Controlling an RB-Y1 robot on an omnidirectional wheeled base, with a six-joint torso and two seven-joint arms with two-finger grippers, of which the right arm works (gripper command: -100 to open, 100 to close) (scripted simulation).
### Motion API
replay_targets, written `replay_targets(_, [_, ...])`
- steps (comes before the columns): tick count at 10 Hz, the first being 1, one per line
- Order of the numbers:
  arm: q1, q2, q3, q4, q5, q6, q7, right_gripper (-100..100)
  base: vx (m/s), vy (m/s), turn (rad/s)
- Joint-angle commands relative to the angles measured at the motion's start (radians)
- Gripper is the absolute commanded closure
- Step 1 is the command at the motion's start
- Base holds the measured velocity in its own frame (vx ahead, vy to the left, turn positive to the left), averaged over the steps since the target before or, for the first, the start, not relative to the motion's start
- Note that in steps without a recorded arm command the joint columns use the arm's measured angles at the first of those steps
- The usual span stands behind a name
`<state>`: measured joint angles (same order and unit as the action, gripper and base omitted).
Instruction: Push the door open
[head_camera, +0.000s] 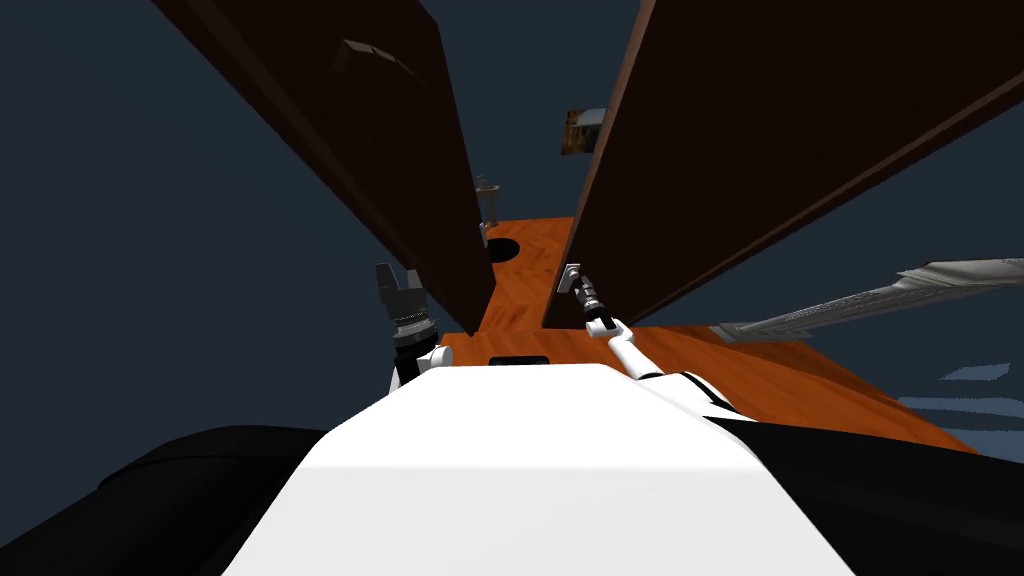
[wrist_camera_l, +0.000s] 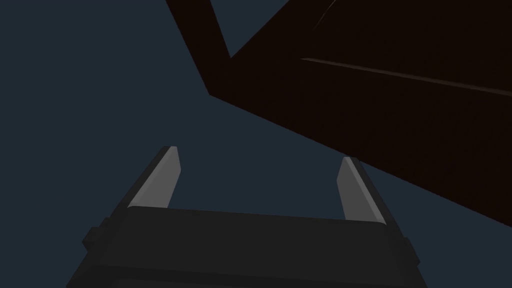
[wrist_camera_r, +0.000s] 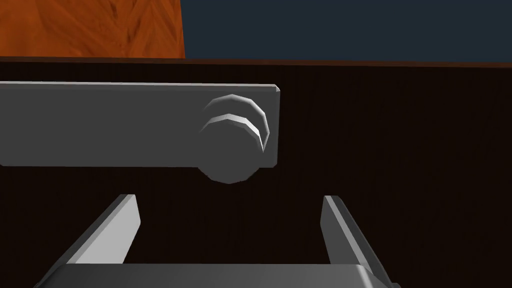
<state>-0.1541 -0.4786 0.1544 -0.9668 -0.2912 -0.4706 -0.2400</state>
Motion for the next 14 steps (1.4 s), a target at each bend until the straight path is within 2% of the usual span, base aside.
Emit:
replay_targets(1, [-0.007, 0.006, -0.007, 0.009, 0.001, 0.003, 0.005, -100, 0.201, -0.012, 0.058])
replay_targets(5, [-0.016, 0.013, -0.016, 0.022, 0.003, 0.005, 0.010, -100, 0.174, -0.017, 0.030])
replay_targets(6, [-0.016, 0.013, -0.016, 0.022, 0.003, 0.005, 0.010, 100, -0.009, -0.001, -0.008])
replay_targets(11, [-0.016, 0.013, -0.016, 0.022, 0.003, 0.005, 0.010, 100, -0.016, 0.001, 0.000])
replay_targets(14, [-0.031, 0.035, -0.045, 0.040, 0.003, 0.007, 0.041, 100, 0.131, 0.011, -0.055])
